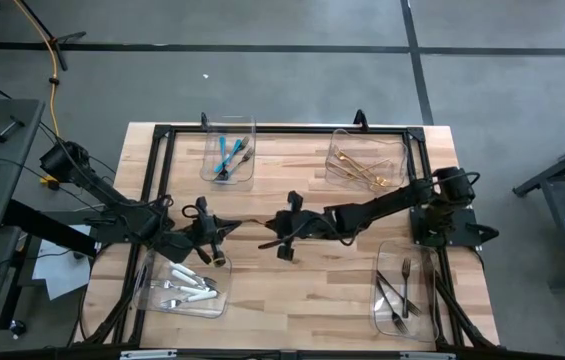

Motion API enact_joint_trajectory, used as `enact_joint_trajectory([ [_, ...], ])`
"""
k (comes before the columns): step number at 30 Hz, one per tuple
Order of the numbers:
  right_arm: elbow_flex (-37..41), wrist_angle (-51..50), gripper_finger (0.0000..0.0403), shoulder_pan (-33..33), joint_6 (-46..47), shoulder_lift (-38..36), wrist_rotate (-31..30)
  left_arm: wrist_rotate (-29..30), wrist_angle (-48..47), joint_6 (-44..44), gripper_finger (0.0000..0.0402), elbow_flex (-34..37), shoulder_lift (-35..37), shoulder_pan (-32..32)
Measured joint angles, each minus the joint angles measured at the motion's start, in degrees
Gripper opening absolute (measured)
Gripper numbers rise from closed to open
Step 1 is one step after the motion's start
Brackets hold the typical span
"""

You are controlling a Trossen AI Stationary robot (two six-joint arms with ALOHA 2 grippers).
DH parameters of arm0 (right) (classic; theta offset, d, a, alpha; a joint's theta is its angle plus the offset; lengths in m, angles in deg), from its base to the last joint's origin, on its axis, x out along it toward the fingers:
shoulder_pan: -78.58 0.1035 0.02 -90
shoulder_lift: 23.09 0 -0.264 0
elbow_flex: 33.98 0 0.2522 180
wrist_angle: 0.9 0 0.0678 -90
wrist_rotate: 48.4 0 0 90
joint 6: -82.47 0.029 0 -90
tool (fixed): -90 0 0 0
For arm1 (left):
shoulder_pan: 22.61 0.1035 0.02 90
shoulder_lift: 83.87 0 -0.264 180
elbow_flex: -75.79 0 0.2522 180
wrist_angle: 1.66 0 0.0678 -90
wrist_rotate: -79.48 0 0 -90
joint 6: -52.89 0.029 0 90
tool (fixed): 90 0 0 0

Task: Sort silverware by color (type)
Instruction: Put the black fork into the bottom right transparent bin

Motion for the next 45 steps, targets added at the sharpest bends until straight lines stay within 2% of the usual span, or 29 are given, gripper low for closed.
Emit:
enact_joint_trajectory([
  [2, 0.0, 0.0, 0.0011, 0.1, 0.2, 0.0, 0.9, 0.1, 0.1, 0.0, 0.0000, 0.0, 0.0, 0.0],
  [8, -1.5, -3.9, 0.0004, 0.6, 0.7, -0.3, 0.8, -0.5, -0.1, -2.8, 0.0015, 0.0, 0.1, 0.0],
  [14, -2.4, -13.5, 0.0003, 1.5, 4.1, -1.7, -6.5, -0.1, -3.6, -2.7, 0.0073, 0.0, 2.7, -0.8],
  [19, -2.3, -26.3, 0.0002, 1.5, 10.6, -4.4, -11.5, 6.9, -12.3, -5.8, 0.0117, 0.0, 6.7, -3.0],
  [24, -2.3, -41.0, 0.0001, 3.4, 21.8, -12.8, -12.6, 14.4, -25.8, -17.8, 0.0137, 0.0, 9.7, -4.2],
  [29, -2.3, -58.3, 0.0001, 10.1, 40.7, -22.5, -7.2, 15.4, -29.0, -20.5, 0.0138, 0.0, 10.9, -4.2],
  [33, -2.3, -70.2, 0.0001, 19.4, 64.3, -25.3, 1.3, 14.0, -27.9, -18.6, 0.0138, 0.0, 10.9, -4.2],
  [36, -2.3, -75.0, 0.0001, 27.4, 79.2, -25.1, 7.8, 13.5, -26.8, -17.7, 0.0138, 0.0, 10.9, -4.2],
  [41, -2.3, -76.7, 0.0001, 38.1, 101.1, -24.3, 22.1, 12.9, -25.4, -15.9, 0.0138, 0.0, 10.9, -4.2],
  [43, -2.3, -77.1, 0.0000, 41.7, 108.4, -24.1, 24.9, 12.9, -24.0, -14.3, 0.0138, 0.0, 10.9, -4.0],
  [45, -2.3, -77.6, 0.0000, 44.7, 114.1, -24.1, 25.1, 12.9, -22.6, -12.4, 0.0138, 0.0, 10.9, -3.6],
])
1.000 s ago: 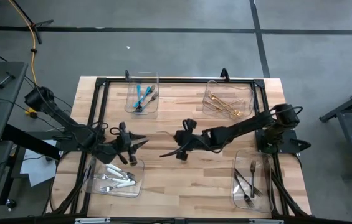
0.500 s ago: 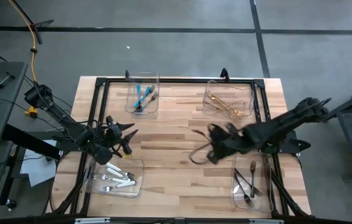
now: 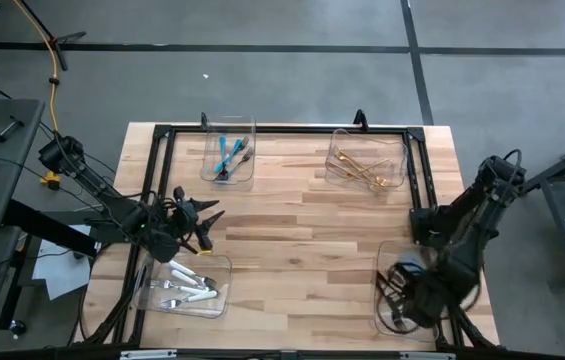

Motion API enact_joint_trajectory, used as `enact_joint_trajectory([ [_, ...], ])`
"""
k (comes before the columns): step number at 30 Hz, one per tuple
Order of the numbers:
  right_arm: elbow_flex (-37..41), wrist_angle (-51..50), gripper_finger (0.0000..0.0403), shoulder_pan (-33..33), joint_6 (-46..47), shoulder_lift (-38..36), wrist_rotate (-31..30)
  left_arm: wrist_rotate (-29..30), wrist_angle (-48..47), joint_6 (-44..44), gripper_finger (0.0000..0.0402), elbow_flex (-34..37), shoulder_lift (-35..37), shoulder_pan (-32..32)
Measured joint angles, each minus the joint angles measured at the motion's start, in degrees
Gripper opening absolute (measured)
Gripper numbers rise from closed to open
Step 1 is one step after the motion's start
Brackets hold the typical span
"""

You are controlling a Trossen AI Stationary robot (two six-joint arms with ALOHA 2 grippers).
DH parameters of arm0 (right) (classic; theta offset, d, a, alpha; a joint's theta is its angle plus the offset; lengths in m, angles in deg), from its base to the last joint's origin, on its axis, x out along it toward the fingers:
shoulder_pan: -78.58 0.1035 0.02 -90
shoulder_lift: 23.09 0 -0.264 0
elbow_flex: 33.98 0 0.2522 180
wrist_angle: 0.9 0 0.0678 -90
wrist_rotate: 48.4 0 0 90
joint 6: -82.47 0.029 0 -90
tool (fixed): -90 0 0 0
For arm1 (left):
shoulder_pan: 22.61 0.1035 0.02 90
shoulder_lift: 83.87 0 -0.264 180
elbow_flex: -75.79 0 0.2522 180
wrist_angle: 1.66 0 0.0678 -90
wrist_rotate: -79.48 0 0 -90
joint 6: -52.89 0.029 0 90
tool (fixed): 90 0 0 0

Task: Sort silverware by color (type)
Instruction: Put the black fork into the bottom right transparent bin

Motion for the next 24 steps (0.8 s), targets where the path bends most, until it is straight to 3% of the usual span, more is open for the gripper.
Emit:
enact_joint_trajectory([
  [3, 0.0, -2.1, 0.0000, 3.3, 6.5, 0.0, -0.6, -0.1, 1.9, 2.5, 0.0138, 0.0, 0.0, 0.9],
  [6, 0.0, -5.1, 0.0000, 3.7, 7.4, 1.2, -0.5, -0.7, 2.4, 3.8, 0.0138, 0.0, 0.0, 1.8],
  [14, 0.0, -5.9, 0.0000, -0.5, 5.0, 5.2, -1.6, -1.5, 2.3, 3.8, 0.0138, 0.0, 0.0, 3.0],
  [24, 0.0, -5.3, 0.0018, -1.3, 1.7, 8.5, -1.6, -2.5, 2.3, 3.8, 0.0138, 0.0, 0.0, 3.2],
])
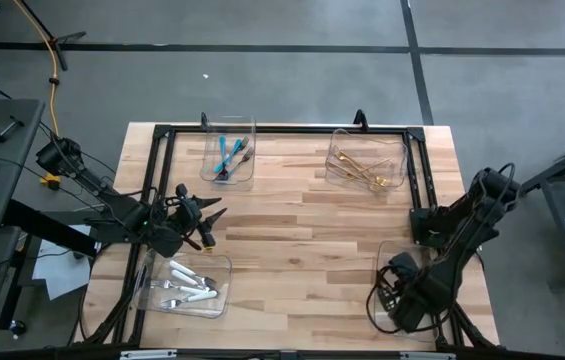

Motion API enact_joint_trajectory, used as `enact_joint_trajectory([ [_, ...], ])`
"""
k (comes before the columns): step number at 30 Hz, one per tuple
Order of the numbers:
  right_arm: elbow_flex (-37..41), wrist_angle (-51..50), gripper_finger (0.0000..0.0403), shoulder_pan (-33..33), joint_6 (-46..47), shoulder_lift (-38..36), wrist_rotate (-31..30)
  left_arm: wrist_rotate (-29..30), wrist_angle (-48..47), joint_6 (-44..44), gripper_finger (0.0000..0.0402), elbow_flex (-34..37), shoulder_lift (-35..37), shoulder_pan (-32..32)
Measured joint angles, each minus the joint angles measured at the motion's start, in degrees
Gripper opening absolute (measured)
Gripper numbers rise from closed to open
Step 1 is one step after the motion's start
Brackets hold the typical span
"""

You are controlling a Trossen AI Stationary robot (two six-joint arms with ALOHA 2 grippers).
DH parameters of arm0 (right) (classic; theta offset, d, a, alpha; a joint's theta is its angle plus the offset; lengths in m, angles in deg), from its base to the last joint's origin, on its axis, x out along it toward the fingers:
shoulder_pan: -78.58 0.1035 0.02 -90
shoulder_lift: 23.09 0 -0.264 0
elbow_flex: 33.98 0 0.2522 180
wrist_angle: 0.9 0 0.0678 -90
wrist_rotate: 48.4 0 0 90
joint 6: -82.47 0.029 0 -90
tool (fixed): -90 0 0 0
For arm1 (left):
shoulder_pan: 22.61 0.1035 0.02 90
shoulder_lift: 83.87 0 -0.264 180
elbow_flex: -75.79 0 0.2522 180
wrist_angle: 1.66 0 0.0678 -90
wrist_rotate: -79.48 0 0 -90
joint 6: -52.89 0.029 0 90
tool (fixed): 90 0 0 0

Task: Sort silverware by color (type)
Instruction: Put the black fork into the bottom right transparent bin, then return to Home Position

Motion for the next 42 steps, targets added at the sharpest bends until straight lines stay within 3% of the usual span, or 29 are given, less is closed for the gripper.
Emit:
enact_joint_trajectory([
  [12, 0.2, 1.3, 0.0063, 0.0, -1.0, 0.3, -1.1, -0.7, 0.0, 0.0, 0.0138, 0.0, 0.0, 0.0],
  [18, 0.2, 1.3, 0.0083, -0.3, -4.5, 0.3, 1.6, -0.9, 0.0, 0.0, 0.0138, 0.0, 0.0, 0.0],
  [34, 0.3, 6.6, 0.0086, -5.3, -15.7, 0.2, 3.1, -2.3, 0.0, -0.4, 0.0138, 0.0, 0.0, 0.0],
  [42, 0.3, 15.9, 0.0083, -9.4, -24.7, 0.2, 2.3, -3.9, 0.0, -0.5, 0.0138, 0.0, 0.0, 0.0],
])
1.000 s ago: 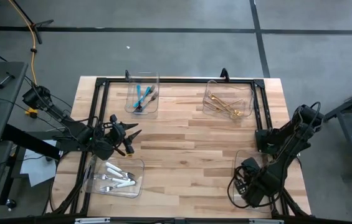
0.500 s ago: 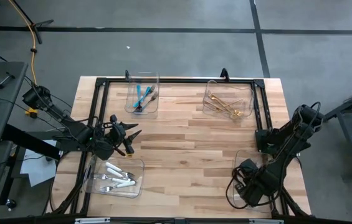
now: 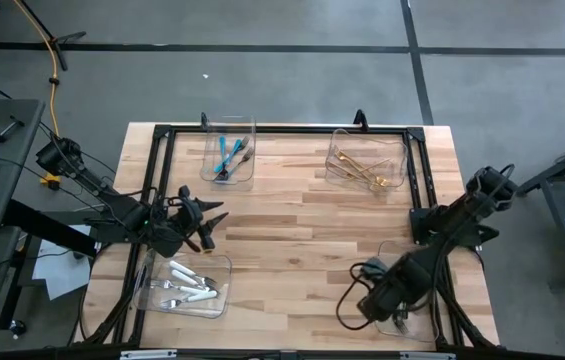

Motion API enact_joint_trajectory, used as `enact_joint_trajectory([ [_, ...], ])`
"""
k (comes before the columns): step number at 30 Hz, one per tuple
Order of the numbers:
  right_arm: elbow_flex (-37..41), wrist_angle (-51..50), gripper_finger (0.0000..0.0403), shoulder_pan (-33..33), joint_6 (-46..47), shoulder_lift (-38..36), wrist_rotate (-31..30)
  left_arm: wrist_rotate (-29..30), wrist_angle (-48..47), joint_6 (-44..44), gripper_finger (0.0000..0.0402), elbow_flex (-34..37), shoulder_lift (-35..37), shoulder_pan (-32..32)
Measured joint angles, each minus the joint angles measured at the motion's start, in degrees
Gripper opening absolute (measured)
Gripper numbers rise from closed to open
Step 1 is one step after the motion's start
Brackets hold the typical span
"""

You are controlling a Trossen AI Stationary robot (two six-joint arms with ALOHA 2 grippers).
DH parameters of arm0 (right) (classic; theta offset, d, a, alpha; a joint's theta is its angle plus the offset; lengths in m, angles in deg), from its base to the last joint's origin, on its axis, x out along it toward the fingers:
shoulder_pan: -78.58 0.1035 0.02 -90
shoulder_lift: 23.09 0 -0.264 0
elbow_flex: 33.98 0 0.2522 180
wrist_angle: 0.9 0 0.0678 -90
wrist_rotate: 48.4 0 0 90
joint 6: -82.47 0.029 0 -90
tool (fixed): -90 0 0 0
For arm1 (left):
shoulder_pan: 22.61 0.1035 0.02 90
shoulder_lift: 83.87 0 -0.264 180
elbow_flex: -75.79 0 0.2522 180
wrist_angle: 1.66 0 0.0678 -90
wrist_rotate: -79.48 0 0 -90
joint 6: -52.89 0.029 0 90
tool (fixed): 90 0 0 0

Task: Sort silverware by color (type)
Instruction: Return to Home Position

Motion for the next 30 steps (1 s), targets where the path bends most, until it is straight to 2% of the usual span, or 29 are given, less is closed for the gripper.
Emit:
enact_joint_trajectory([
  [7, 0.0, 14.8, 0.0083, -2.6, -13.5, 0.0, -5.2, -2.1, 0.0, 0.0, 0.0138, 0.0, 0.0, 0.0],
  [16, 0.0, 33.2, 0.0082, -7.1, -43.4, 0.0, -15.1, -2.1, 0.0, 0.0, 0.0138, 0.0, 0.0, 0.0],
  [20, 0.0, 34.9, 0.0082, -10.4, -56.4, 0.0, -22.4, -2.1, 0.0, 0.0, 0.0138, 0.0, 0.0, 0.0],
  [24, 0.0, 34.3, 0.0082, -14.8, -63.9, 0.0, -28.4, -1.6, 0.0, -1.8, 0.0138, 0.0, 0.0, 1.3],
  [28, 0.0, 31.4, 0.0082, -19.4, -69.8, 0.0, -32.5, -1.6, 0.0, -2.6, 0.0138, 0.0, 0.0, 4.9],
  [30, 0.0, 29.6, 0.0082, -21.5, -72.0, 0.0, -33.8, -3.1, 0.6, 1.6, 0.0136, 0.0, 0.0, 8.4],
])
